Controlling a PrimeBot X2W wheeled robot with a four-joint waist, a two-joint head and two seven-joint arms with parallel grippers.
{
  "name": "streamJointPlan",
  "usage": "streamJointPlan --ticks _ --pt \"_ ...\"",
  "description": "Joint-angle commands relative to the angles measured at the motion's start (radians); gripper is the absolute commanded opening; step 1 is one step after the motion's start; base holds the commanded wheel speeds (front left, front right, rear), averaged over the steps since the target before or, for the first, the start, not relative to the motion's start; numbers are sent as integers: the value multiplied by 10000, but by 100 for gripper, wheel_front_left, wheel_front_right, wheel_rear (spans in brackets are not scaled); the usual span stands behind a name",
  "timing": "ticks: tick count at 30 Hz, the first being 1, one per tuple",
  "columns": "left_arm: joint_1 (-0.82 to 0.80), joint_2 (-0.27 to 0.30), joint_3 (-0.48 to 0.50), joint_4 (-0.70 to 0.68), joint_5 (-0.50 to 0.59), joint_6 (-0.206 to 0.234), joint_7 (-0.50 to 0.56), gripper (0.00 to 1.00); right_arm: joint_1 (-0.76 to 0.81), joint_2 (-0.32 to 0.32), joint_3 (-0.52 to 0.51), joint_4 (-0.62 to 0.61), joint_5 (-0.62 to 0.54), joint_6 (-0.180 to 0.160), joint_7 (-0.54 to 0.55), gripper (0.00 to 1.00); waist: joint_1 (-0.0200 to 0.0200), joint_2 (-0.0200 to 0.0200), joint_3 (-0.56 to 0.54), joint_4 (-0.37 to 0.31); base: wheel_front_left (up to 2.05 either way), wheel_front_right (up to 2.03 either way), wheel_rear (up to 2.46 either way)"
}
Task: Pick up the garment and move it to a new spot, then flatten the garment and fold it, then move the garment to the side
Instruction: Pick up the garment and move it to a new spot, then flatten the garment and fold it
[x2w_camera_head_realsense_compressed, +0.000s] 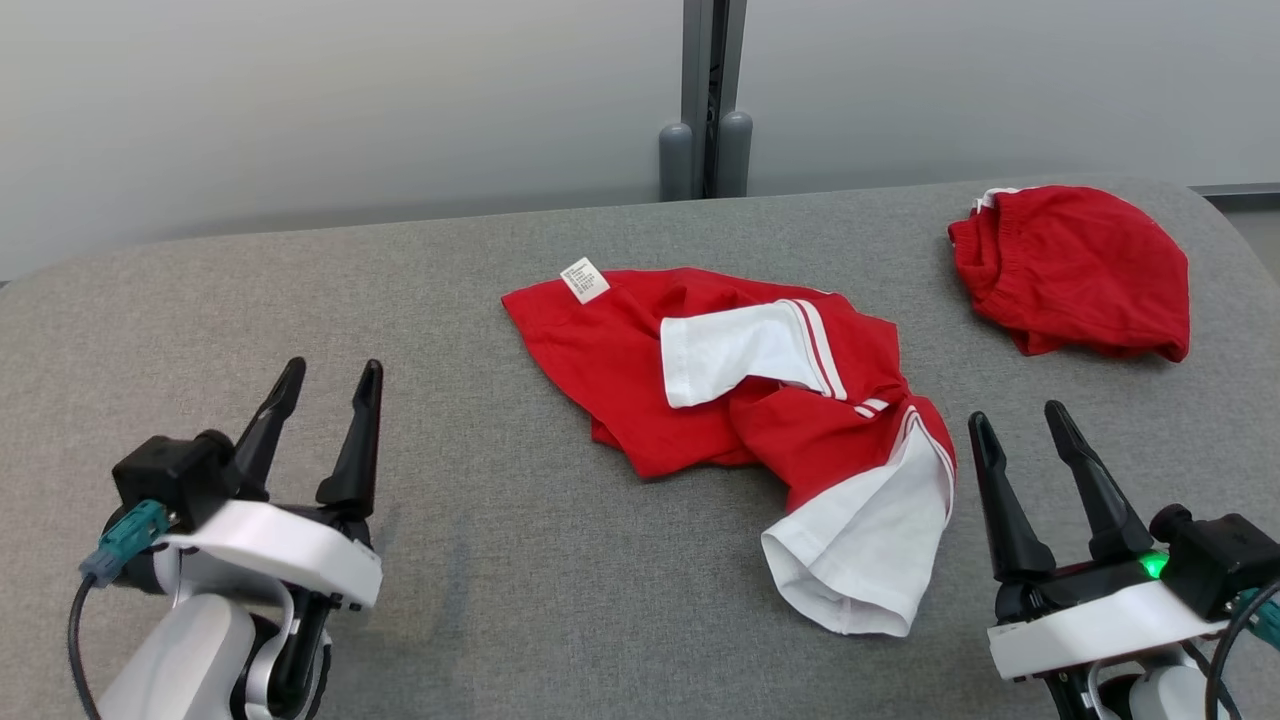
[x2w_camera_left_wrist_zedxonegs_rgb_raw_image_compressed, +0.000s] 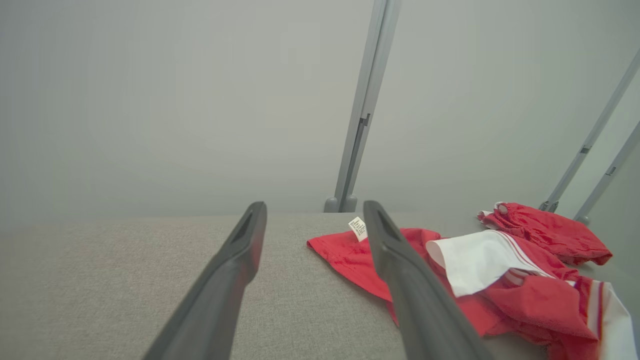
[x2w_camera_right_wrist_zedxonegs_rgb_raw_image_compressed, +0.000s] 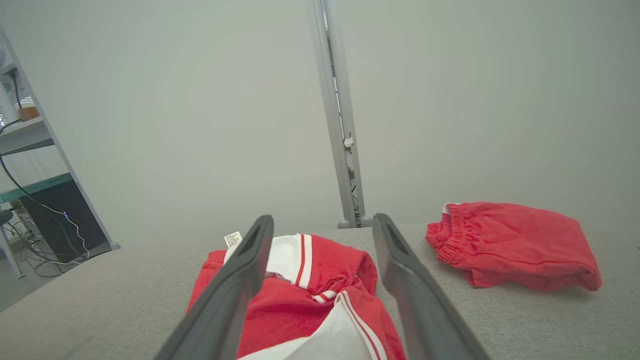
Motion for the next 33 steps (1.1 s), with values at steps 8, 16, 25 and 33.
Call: streamJointPlan --ticks 8,16,25,33 --pt "1638 -317 1279 -1253 710 521 -232 100 370 153 -246 -334 -190 4 -34 100 0 0 -17 4 0 0 0" --pt "2776 -1161 2448 -1924 1584 58 -240 100 436 142 -250 -437 -235 4 -34 100 0 0 38 41 0 0 0" --pt "2909 -1727 2945 -1845 2156 -393 -240 100 295 18 -103 -330 -132 4 -34 100 0 0 5 57 0 0 0" --pt "2995 -2027 3185 -1622 2444 -663 -241 100 347 -59 42 -250 -109 4 -34 100 0 0 -172 57 0 0 0"
